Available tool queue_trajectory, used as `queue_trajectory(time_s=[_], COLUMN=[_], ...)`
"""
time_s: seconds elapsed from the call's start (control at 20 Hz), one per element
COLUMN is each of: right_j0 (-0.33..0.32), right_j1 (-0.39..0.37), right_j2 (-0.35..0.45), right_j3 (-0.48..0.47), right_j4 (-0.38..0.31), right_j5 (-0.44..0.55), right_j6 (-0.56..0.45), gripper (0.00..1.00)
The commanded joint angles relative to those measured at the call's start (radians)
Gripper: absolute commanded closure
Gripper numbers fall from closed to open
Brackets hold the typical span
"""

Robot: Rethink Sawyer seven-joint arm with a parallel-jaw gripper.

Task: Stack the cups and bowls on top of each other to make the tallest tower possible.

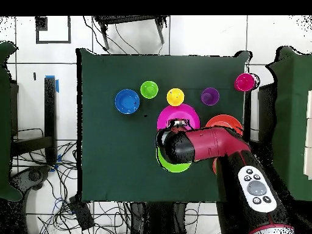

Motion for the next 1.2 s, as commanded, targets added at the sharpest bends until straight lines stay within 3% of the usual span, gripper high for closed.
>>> queue_trajectory(time_s=[0.05,0.1,0.3,0.6,0.85,1.05,1.2], right_j0=[-0.074,-0.136,-0.134,-0.112,-0.111,-0.117,-0.115], right_j1=[0.003,-0.039,-0.071,-0.141,-0.128,-0.065,-0.083], right_j2=[0.171,0.27,0.285,0.275,0.271,0.269,0.269], right_j3=[-0.033,-0.01,-0.006,0.006,0.006,0.012,0.026], right_j4=[0.009,-0.02,-0.054,-0.021,0.004,0.007,0.017], right_j5=[0.106,0.1,0.09,0.126,0.107,0.056,0.062], right_j6=[-0.419,-0.596,-0.588,-0.6,-0.624,-0.612,-0.605], gripper=[1.0,1.0,1.0,1.0,1.0,1.0,1.0])
